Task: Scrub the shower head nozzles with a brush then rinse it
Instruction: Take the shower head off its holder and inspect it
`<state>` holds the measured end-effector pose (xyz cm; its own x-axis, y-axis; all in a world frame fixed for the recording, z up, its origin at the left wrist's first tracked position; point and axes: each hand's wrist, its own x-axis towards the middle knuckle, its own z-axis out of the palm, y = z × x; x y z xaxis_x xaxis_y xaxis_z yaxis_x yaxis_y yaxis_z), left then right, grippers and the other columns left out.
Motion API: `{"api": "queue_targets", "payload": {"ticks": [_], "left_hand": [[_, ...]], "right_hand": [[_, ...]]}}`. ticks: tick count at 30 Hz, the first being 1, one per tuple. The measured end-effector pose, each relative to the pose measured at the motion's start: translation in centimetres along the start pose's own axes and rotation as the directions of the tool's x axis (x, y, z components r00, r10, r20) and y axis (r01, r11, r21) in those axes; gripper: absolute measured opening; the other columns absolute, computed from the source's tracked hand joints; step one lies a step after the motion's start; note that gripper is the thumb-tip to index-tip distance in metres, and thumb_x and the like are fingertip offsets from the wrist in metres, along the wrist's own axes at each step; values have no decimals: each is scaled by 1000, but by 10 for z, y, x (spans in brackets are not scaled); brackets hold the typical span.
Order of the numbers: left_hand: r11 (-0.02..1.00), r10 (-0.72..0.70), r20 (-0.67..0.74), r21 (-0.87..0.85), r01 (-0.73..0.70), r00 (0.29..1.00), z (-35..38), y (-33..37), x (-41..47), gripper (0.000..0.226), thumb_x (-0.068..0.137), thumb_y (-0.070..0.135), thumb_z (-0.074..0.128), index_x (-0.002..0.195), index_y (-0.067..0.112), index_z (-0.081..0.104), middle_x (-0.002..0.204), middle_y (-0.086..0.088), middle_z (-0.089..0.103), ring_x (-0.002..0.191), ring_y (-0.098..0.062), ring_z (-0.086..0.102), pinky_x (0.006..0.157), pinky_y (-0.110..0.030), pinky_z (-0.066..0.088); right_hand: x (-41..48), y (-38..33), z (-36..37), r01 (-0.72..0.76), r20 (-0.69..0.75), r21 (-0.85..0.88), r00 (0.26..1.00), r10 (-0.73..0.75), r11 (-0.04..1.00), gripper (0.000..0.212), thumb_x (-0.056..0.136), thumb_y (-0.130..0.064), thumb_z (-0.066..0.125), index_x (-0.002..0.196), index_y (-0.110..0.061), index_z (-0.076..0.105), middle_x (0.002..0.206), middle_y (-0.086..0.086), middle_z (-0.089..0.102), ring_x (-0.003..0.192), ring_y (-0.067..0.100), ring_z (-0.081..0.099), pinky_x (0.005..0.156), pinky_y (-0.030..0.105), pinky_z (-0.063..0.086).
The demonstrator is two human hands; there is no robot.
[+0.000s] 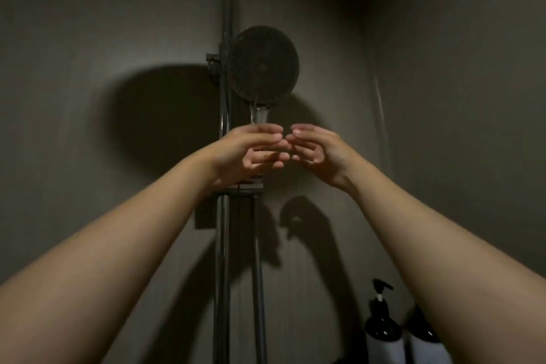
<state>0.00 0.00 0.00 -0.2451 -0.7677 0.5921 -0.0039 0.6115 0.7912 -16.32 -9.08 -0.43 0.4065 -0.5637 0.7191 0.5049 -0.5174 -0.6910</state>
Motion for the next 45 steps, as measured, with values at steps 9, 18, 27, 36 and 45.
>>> {"api": "queue_targets", "payload": {"ticks": [9, 18, 27, 36, 45], "left_hand": [[979, -46, -46, 196, 54, 998, -6, 16, 15, 31, 82, 12, 61, 113, 13, 57, 88, -3, 70, 79, -17, 69, 71, -26, 58], [833, 146, -269, 552, 28, 952, -25, 17, 14, 31, 81, 7, 65, 110, 16, 57, 104, -8, 65, 88, -17, 69, 68, -26, 58], [684, 246, -437, 711, 165, 865, -15, -4, 33, 60, 83, 9, 65, 136, 19, 40, 114, -5, 57, 89, -18, 65, 80, -37, 58], [593, 403, -408, 798, 106, 819, -13, -29, 35, 50, 86, 9, 62, 134, 18, 46, 119, -6, 60, 88, -13, 64, 62, -22, 55], [755, 337, -459, 653, 55, 822, -23, -29, 41, 45, 80, 7, 68, 123, 18, 60, 112, -7, 67, 98, -22, 67, 85, -44, 56]], "right_hand": [[56, 31, -12, -13, 129, 125, 992, -3, 992, 20, 88, -9, 56, 106, -9, 64, 82, 4, 73, 74, 14, 70, 68, 26, 57], [60, 31, -5, -31, 112, -12, 993, 32, 999, 27, 87, -11, 58, 114, -13, 61, 101, 8, 69, 91, 22, 66, 83, 35, 54], [61, 27, 15, -25, 133, -92, 990, 37, 995, 6, 92, -19, 55, 93, -25, 57, 89, 2, 63, 80, 17, 62, 73, 32, 53], [60, 35, 21, 68, 174, -153, 984, -41, 986, 12, 94, -14, 52, 105, -16, 57, 58, -11, 63, 50, 1, 58, 47, 18, 46], [62, 38, 32, 128, 39, -148, 992, -124, 981, 22, 94, -13, 53, 116, -13, 56, 86, 0, 62, 71, 13, 59, 63, 24, 51]]}}
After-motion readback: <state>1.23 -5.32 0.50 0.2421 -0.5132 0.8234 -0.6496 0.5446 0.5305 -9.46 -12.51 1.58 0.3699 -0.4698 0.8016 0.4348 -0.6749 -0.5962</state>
